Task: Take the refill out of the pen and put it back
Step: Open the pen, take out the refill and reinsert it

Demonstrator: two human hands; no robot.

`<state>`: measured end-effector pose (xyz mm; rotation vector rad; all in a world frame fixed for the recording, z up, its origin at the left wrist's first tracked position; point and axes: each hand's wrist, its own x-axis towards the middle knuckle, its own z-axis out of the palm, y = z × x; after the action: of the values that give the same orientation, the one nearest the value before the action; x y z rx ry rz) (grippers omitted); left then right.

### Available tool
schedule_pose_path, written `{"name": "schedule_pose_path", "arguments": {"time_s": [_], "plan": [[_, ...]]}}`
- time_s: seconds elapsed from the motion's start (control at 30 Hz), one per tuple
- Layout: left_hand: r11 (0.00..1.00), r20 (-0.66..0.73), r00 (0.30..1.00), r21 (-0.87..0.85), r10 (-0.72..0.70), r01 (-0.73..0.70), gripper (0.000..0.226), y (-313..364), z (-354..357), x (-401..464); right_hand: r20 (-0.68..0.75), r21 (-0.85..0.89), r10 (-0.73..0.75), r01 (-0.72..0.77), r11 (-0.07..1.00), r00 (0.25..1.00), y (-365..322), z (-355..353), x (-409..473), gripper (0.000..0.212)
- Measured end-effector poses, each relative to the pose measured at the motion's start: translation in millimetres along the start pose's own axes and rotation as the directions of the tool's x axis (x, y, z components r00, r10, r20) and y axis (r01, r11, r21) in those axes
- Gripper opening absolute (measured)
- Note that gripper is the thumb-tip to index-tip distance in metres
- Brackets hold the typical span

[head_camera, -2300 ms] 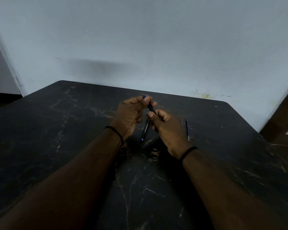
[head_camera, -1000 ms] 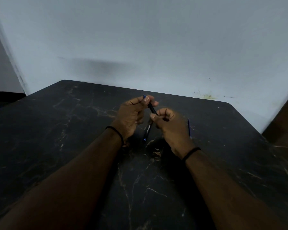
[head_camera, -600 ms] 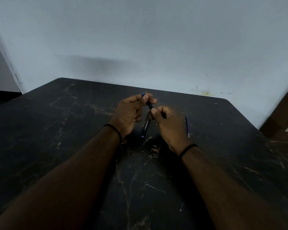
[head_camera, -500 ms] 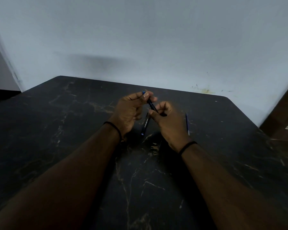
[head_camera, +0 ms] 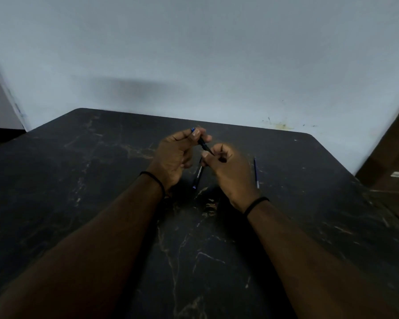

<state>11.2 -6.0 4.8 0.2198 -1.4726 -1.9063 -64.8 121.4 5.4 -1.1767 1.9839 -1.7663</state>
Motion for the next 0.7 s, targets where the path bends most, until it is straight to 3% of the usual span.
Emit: {"name": "schedule_pose_path", "arguments": {"time_s": [0.07, 0.33, 0.53, 0.7], "plan": [[1.000, 0.013, 1.000, 0.010, 0.006, -0.006, 0.017, -1, 1, 0, -0.014, 0.033, 0.002, -0.001, 0.999, 1.000, 1, 2, 0, 0.013], [1.000, 0.006, 1.000, 0.003, -0.019, 0.019, 0.014, -3, 2, -2, -0.045, -0.005, 0.027, -0.028, 1.000, 0.999, 0, 3, -3, 0.033], [1.000, 0.034, 0.999, 0.000, 0.002, -0.002, 0.021, 1, 2, 0, -0.079, -0.103, -0.113, 0.105, 0.989, 0.990, 2, 0, 3, 0.005], [1.000, -0.016, 1.000, 0.012, -0.011, 0.012, 0.016, 0, 6, -2, -0.101, -0.155, -0.121, 0.105, 0.982, 0.987, 7, 1, 1, 0.016]]}}
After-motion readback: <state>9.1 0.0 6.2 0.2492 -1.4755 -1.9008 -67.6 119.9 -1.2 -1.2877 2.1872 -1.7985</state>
